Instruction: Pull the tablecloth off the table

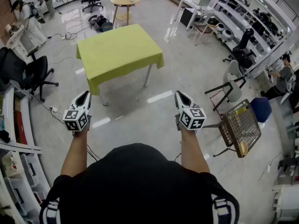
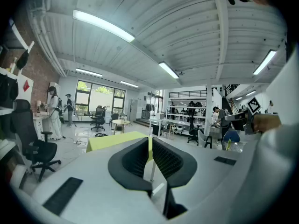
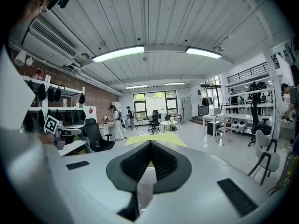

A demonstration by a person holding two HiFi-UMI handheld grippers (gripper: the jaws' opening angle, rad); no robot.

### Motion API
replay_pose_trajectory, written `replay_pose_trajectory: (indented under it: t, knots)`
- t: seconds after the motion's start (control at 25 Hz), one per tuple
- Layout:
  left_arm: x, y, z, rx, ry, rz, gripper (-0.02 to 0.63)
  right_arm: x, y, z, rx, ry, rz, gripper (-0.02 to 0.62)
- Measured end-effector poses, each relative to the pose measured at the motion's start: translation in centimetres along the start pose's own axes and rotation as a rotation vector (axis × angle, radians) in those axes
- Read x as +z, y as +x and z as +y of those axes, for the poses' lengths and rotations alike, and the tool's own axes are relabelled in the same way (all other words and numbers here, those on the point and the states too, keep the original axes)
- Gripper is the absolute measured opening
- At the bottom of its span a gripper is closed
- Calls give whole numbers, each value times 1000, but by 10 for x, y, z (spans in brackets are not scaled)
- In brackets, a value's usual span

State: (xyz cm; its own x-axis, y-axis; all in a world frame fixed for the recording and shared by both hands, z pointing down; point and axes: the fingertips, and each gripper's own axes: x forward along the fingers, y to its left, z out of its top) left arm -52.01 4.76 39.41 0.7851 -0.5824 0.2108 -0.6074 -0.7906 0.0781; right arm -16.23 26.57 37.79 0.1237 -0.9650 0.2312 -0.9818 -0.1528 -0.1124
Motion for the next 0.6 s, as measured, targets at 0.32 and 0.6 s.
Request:
replay_pose_trajectory:
  t: [0.32, 0.6]
  knots:
    - [-7, 0, 5, -15, -10, 9, 48, -14, 3, 3, -4, 8, 26, 17]
    - [-12, -1, 20, -12, -19, 29, 48, -6, 7, 8, -7, 48, 9, 17]
